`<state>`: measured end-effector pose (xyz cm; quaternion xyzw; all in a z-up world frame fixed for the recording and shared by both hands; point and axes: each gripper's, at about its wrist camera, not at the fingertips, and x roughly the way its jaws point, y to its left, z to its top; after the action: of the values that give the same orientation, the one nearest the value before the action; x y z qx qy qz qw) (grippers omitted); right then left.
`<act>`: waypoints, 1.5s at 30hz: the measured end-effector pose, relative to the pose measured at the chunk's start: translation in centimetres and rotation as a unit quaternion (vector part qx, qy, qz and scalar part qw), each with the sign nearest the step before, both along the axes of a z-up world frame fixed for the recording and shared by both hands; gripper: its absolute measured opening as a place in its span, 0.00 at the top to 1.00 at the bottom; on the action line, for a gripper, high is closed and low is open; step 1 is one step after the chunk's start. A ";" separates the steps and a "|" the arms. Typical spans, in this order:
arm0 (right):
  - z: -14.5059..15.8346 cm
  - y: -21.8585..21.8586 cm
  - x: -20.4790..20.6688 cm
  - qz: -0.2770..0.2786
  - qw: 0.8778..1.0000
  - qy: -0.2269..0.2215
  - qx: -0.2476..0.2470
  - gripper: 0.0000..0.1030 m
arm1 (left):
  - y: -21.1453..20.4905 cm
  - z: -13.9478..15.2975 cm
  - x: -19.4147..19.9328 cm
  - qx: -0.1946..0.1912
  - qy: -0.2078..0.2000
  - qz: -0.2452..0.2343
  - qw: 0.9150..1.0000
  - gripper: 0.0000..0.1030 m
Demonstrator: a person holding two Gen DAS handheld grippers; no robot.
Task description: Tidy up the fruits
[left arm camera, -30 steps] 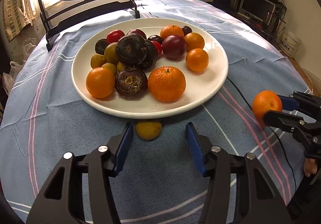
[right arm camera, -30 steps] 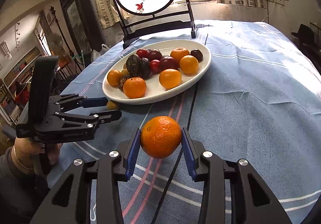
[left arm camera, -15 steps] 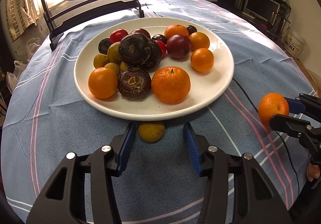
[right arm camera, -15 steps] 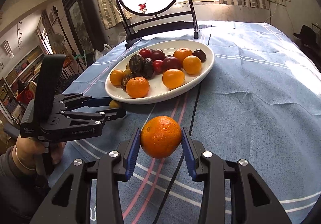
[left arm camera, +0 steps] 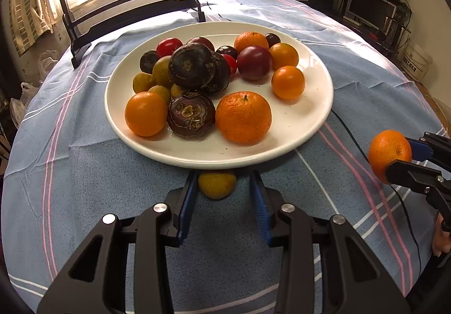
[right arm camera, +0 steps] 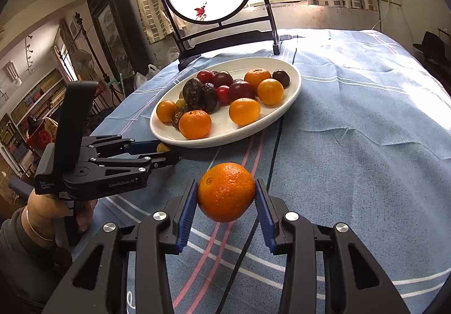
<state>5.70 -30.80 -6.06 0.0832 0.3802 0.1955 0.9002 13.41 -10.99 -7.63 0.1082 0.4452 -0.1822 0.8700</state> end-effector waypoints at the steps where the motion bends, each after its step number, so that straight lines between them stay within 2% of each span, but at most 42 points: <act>1: 0.0 0.0 0.0 0.001 1.000 0.000 0.001 0.60 | 0.0 0.0 0.0 0.000 0.000 0.000 1.000 0.64; 3: 0.0 0.0 0.0 0.000 1.000 0.000 0.001 0.60 | 0.0 0.0 0.0 0.000 0.000 -0.001 1.000 0.64; 6: 0.0 0.0 0.0 -0.001 1.000 0.001 0.002 0.60 | 0.2 0.1 0.0 -0.003 -0.004 -0.002 1.000 0.74; 15: 0.0 -0.3 -0.1 -0.004 1.000 -0.002 0.007 0.60 | 1.6 1.1 -2.0 -0.035 -0.008 -0.011 0.999 0.74; 21: 1.7 -0.6 1.0 0.011 0.999 -0.001 0.031 0.60 | 2.9 5.8 -4.3 -0.066 -0.060 -0.025 0.996 0.74; 24: 4.6 0.1 3.3 0.010 0.999 -0.024 0.022 0.60 | 2.8 8.0 -2.8 -0.073 -0.081 -0.026 0.994 0.74; 27: 6.7 1.4 6.6 0.015 0.999 -0.037 0.008 0.60 | 1.6 8.5 0.1 -0.083 -0.073 -0.032 0.993 0.74; 31: 5.8 3.0 12.1 0.015 1.000 -0.002 -0.002 0.59 | -0.5 6.6 4.3 -0.083 -0.036 -0.036 0.995 0.74; 33: 5.0 3.7 13.6 0.007 1.000 0.001 -0.023 0.58 | -1.4 5.6 5.2 -0.071 -0.033 -0.037 0.996 0.74; 35: 4.9 3.8 14.0 -0.006 1.000 -0.005 -0.025 0.45 | -1.6 5.0 5.6 -0.068 -0.027 -0.039 0.997 0.65; 36: 4.9 3.7 13.9 -0.008 1.000 -0.007 -0.021 0.45 | -1.3 5.0 5.6 -0.067 -0.029 -0.034 0.997 0.42; 37: 5.1 3.6 13.6 -0.007 1.000 -0.009 -0.016 0.45 | -0.9 5.3 5.4 -0.070 -0.038 -0.027 0.996 0.27; 40: 5.6 2.9 11.5 -0.011 1.000 -0.015 -0.017 0.44 | 0.9 6.2 3.7 -0.067 -0.063 -0.015 0.996 0.13; 42: 5.8 2.3 9.2 -0.016 1.000 -0.018 -0.015 0.37 | 2.3 6.7 2.2 -0.066 -0.069 0.000 0.995 0.05; 44: 5.8 1.7 6.3 -0.024 0.999 -0.021 -0.024 0.16 | 4.0 7.0 0.1 -0.064 -0.075 0.020 0.995 0.05; 45: 5.7 1.5 4.8 -0.029 0.999 -0.028 -0.034 0.12 | 4.8 7.0 -0.9 -0.064 -0.076 0.029 0.995 0.05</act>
<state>10.54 -29.28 -0.34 0.0576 0.3592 0.1585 0.9179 12.48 -6.14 -0.58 0.0524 0.3679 -0.1764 0.9115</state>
